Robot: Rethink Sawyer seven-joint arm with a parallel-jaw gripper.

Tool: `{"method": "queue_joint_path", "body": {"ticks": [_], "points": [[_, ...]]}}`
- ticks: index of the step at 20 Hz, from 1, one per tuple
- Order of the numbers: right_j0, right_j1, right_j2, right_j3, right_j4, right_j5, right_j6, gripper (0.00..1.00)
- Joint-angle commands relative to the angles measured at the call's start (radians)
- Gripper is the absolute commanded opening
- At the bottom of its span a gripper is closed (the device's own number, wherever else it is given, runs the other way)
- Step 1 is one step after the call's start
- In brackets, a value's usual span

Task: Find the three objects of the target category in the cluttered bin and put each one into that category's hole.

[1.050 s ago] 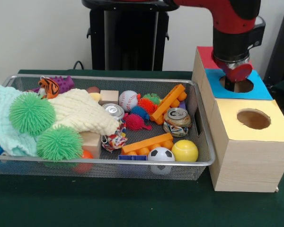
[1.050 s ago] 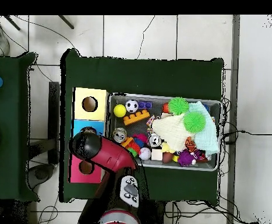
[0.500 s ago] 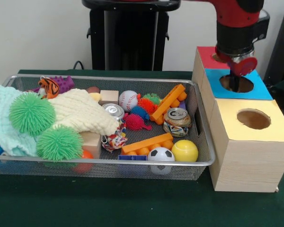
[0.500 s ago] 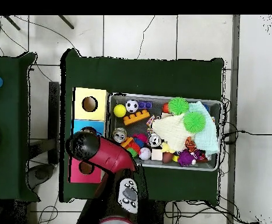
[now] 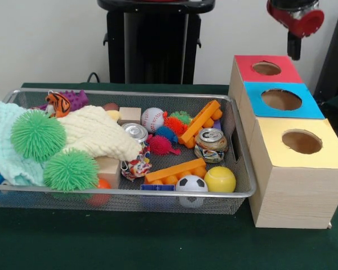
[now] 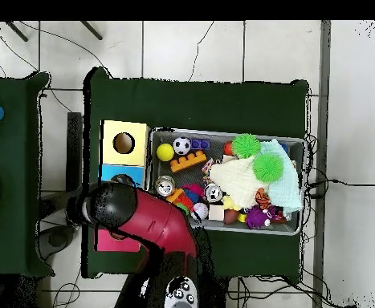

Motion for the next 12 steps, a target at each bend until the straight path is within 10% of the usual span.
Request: {"method": "queue_joint_path", "body": {"ticks": [1,12], "points": [[-0.038,-0.066,-0.061,-0.098,-0.141,0.166,0.088,0.0],[-0.407,-0.013,0.115,-0.148,-0.528,-0.078,-0.479,0.0]]}}
